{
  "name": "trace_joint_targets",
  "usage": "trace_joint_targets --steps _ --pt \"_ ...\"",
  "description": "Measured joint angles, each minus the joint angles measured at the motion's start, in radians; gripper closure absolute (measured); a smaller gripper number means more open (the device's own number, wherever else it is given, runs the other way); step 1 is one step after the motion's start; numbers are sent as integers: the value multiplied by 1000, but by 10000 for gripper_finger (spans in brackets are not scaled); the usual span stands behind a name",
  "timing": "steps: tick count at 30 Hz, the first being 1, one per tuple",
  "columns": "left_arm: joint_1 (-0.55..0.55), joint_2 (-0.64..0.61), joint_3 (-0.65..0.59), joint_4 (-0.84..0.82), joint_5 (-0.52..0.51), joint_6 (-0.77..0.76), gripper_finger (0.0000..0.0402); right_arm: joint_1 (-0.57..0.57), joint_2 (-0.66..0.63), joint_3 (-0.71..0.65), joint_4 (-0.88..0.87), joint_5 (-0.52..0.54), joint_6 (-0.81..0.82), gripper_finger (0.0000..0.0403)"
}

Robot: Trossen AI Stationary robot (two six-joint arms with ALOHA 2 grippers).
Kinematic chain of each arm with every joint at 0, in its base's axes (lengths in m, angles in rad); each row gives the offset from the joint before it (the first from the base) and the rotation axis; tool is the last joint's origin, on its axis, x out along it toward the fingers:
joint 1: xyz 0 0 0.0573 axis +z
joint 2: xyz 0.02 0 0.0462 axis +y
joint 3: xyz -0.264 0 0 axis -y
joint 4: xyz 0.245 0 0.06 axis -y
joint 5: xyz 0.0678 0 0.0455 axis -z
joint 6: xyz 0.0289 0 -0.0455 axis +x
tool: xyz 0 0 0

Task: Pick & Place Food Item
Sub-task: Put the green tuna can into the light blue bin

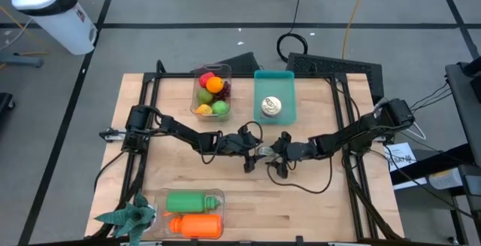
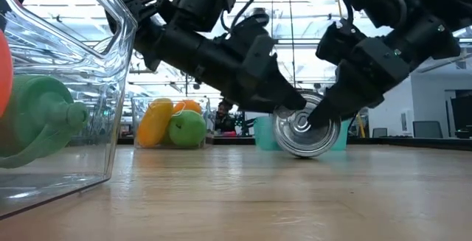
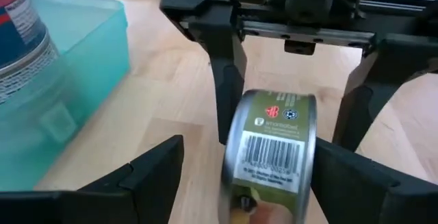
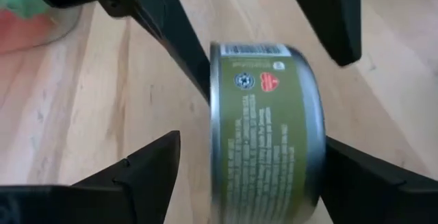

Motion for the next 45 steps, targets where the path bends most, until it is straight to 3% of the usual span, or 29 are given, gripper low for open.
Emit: trace_joint_targets --steps 5,11,14,19,27,32,36,39,45 --pt "1 0 -2 1 1 0 108 -2 -1 0 -7 4 -6 149" --pt "-2 -36 -4 56 2 6 108 -2 -1 0 -23 0 -25 265" --pt "-9 -79 -4 59 1 67 108 -2 -1 0 -22 -7 -44 264" --pt "-24 -171 -4 14 -8 127 107 -4 -38 0 -35 -105 -56 264" --pt "-25 -382 -4 -220 -11 124 107 -67 -328 0 -83 -130 -113 264" --pt "-15 -539 -4 -391 -16 118 107 -200 -527 2 -114 -128 -123 264" --pt "-15 -605 -4 -483 -18 118 108 -359 -616 14 -194 -130 -130 264" --pt "-15 -617 -4 -516 -33 118 108 -504 -626 43 -264 -147 -134 264" --pt "-12 -603 -4 -562 -112 118 108 -827 -487 71 -266 -373 -103 264"
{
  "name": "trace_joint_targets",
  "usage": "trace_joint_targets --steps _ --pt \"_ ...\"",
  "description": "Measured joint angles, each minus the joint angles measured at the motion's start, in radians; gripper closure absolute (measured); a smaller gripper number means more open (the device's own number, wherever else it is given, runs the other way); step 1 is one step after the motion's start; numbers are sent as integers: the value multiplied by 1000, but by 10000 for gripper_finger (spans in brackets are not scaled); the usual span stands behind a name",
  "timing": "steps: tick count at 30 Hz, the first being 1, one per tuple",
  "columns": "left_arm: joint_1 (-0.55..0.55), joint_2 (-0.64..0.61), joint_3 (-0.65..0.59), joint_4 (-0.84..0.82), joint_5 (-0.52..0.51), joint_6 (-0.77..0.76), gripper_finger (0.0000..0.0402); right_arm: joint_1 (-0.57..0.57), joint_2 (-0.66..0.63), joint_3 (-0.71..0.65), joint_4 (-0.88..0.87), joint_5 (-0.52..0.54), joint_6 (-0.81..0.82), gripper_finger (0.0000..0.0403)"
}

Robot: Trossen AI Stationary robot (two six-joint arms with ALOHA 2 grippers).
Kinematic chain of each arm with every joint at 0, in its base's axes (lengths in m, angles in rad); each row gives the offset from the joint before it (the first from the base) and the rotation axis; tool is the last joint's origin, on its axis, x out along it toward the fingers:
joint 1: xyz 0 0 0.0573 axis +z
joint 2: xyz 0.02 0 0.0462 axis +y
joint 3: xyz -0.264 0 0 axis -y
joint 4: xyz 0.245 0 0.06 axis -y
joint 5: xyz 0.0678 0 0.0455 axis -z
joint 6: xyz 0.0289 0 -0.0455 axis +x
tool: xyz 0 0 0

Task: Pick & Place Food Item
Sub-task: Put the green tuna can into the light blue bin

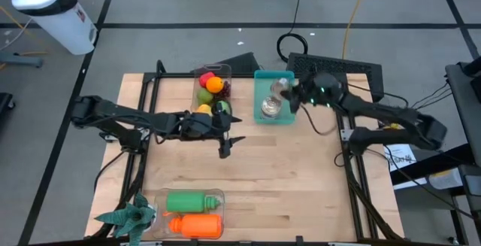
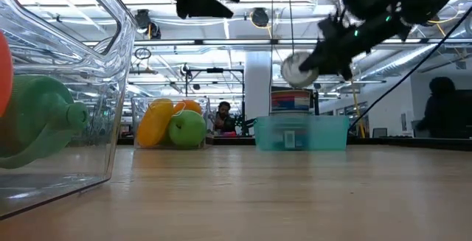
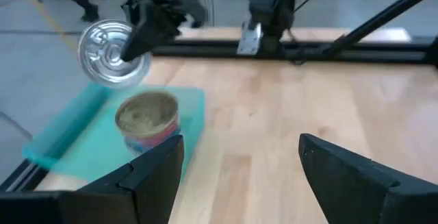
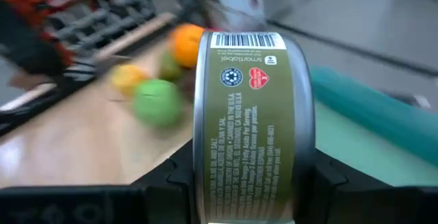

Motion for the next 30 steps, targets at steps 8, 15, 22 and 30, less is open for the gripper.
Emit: trace_joint_targets --steps 8,15,22,30 --pt "5 10 -1 -13 -8 -28 108 -222 293 22 118 -179 58 264" --pt "5 10 -1 -12 -9 -29 107 -229 416 22 164 -201 68 264" --pt "5 10 -1 -12 -9 -29 107 -203 438 22 166 -227 45 262" --pt "5 10 -1 -12 -9 -44 108 -187 437 23 161 -194 -6 150"
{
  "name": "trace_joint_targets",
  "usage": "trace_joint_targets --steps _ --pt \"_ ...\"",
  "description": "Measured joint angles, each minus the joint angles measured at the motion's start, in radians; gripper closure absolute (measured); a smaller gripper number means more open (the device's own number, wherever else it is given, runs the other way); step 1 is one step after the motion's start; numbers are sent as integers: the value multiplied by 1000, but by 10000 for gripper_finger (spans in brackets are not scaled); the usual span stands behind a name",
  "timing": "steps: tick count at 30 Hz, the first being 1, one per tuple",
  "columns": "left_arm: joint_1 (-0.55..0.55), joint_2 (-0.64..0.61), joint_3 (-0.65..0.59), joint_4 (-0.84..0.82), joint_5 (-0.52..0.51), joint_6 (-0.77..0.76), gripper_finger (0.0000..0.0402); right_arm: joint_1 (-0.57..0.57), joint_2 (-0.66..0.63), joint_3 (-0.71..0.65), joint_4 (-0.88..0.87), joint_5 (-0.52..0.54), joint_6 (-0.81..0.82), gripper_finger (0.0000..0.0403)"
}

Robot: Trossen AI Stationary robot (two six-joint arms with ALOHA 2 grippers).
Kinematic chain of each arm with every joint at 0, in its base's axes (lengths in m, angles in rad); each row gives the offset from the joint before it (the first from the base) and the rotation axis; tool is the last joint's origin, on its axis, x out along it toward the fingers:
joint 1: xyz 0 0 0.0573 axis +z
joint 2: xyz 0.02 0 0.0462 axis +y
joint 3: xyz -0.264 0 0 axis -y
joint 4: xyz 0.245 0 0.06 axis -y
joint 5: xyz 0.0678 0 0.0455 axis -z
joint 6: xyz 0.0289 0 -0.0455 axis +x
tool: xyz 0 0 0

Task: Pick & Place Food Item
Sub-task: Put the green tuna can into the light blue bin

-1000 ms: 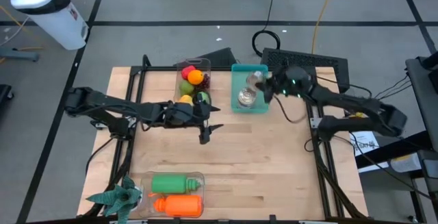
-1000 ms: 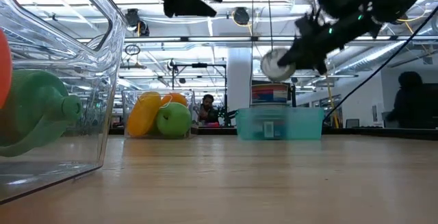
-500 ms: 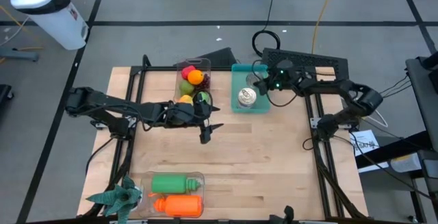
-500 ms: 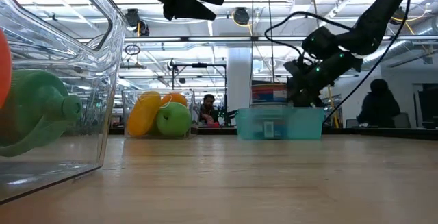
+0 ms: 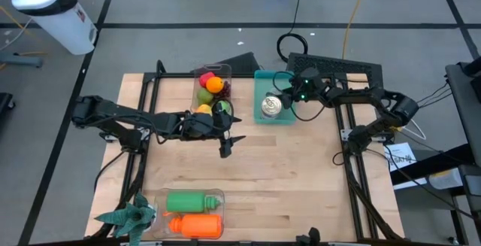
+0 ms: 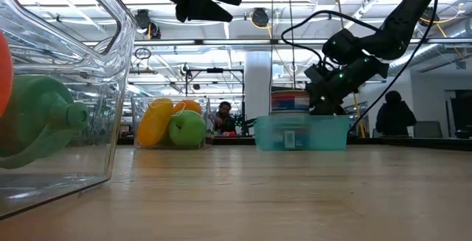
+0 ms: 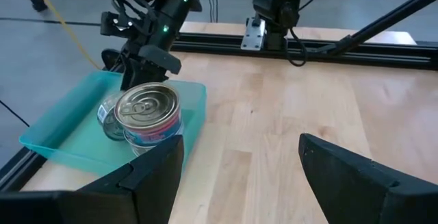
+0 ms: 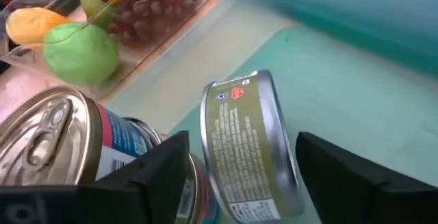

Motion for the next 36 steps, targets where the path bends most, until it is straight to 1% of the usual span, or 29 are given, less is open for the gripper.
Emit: trace_joint_targets --steps 2,5,11,15,17,22,25,32,36 --pt "0 0 0 0 0 -3 107 0 0 0 0 1 -10 138" --pt "0 0 0 0 0 -6 107 0 0 0 0 46 -22 133" --pt "0 0 0 0 0 -14 107 0 0 0 -3 182 -124 146" --pt "0 0 0 0 0 -14 107 0 0 0 -2 245 -168 154" --pt "0 0 0 0 0 -15 108 1 0 0 -2 301 -196 156" --pt "0 0 0 0 0 -17 107 0 0 0 -2 490 -232 162" --pt "0 0 0 0 0 -17 108 0 0 -1 -3 546 -251 165" --pt "0 0 0 0 0 -17 107 0 0 -1 20 547 -262 173" --pt "0 0 0 0 0 -16 107 0 0 -1 85 545 -255 179"
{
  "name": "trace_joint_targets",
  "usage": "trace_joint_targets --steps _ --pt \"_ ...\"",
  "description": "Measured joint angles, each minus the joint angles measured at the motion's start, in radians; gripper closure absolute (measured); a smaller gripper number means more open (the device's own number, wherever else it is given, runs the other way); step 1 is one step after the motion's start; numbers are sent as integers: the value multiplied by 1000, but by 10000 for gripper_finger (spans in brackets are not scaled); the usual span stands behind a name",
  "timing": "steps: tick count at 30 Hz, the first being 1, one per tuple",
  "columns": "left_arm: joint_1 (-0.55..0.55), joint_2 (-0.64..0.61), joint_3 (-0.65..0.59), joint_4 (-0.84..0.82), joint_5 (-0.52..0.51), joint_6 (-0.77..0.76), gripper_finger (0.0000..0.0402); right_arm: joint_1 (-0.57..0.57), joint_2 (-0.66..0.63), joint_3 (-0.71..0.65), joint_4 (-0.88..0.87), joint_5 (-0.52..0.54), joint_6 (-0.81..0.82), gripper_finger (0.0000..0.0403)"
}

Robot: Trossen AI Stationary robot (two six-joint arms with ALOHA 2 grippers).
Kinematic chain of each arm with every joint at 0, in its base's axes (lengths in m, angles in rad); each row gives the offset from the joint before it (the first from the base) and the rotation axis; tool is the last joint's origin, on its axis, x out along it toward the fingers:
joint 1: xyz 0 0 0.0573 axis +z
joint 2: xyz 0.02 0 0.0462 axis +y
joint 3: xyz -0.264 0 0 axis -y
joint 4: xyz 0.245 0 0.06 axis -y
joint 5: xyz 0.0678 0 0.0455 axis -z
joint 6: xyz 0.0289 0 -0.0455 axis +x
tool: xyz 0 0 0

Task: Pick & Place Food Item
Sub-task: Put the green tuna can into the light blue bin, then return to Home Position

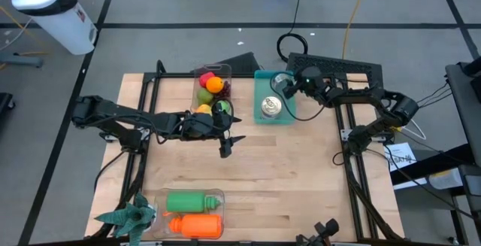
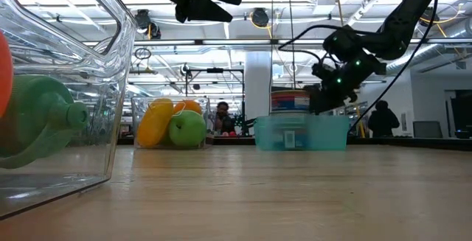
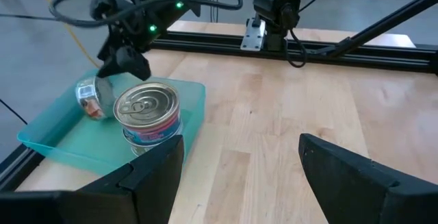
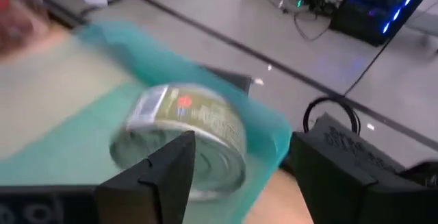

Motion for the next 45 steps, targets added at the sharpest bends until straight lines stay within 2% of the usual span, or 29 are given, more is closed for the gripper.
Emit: trace_joint_targets --steps 4,10,16,20,25,31,37,41,45 --pt "0 0 0 -2 0 0 107 0 0 0 66 0 2 183" --pt "-4 -23 1 -13 9 1 107 0 0 0 70 -5 5 183" --pt "-5 -37 2 -34 9 41 107 -1 37 1 69 -158 2 184" --pt "-5 -37 2 -35 10 37 107 0 98 1 142 -201 -24 184" --pt "-5 -37 2 -79 12 -11 107 -4 171 -1 264 -337 -34 184" --pt "-5 -37 1 -95 12 -23 108 -1 190 9 268 -391 -96 184" --pt "-5 -111 1 -126 12 11 107 0 88 9 192 -393 -52 184" --pt "-13 -209 0 -211 6 21 107 0 -40 9 75 -396 -43 184" --pt "-39 -335 0 -334 -58 -7 107 2 -215 10 -89 -398 87 184"
